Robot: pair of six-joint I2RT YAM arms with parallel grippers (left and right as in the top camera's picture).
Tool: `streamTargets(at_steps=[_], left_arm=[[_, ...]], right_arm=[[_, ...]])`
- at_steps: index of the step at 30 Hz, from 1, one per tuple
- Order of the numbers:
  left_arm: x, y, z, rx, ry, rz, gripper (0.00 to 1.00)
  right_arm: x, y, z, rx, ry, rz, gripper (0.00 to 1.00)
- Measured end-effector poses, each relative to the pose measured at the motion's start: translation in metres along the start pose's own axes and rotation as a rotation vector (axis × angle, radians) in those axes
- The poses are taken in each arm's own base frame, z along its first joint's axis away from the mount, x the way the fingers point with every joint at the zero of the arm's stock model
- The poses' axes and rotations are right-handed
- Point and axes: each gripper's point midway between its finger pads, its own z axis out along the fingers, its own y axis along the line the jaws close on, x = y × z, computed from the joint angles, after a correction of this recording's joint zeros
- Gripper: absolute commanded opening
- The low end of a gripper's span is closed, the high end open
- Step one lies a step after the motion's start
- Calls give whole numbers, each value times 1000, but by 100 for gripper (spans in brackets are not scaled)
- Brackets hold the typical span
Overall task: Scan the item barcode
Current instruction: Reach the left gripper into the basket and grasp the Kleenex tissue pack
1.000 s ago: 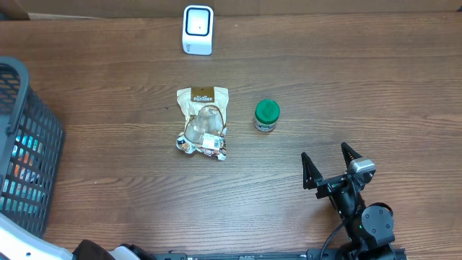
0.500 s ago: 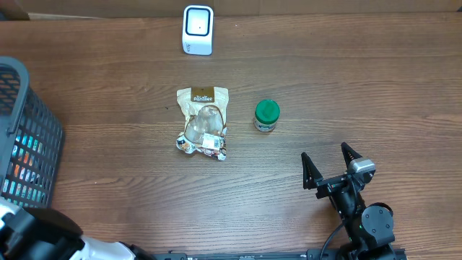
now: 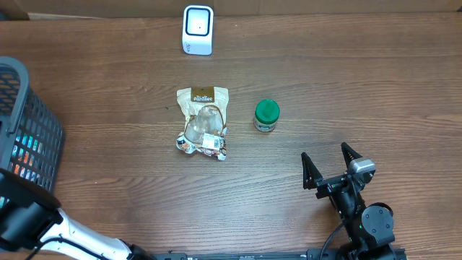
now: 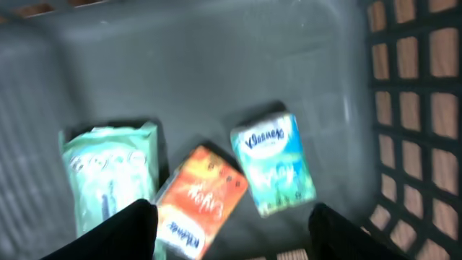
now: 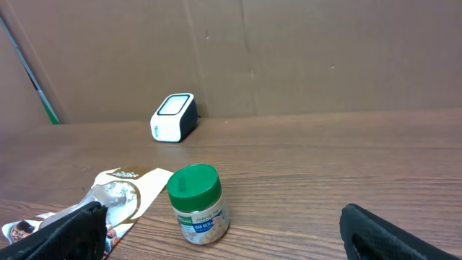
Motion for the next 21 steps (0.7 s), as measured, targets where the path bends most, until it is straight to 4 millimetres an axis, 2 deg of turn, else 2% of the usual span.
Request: streamTargets(at_steps=[4, 13, 21], left_arm=[[-1, -6, 22, -22, 8, 21, 67], [12, -23, 73, -62, 60, 73, 72], [19, -29, 92, -80, 83, 93, 71]], right_arm=[[0, 0, 0, 0, 0, 0, 100], [0, 0, 0, 0, 0, 0, 100], [0, 0, 0, 0, 0, 0, 100]])
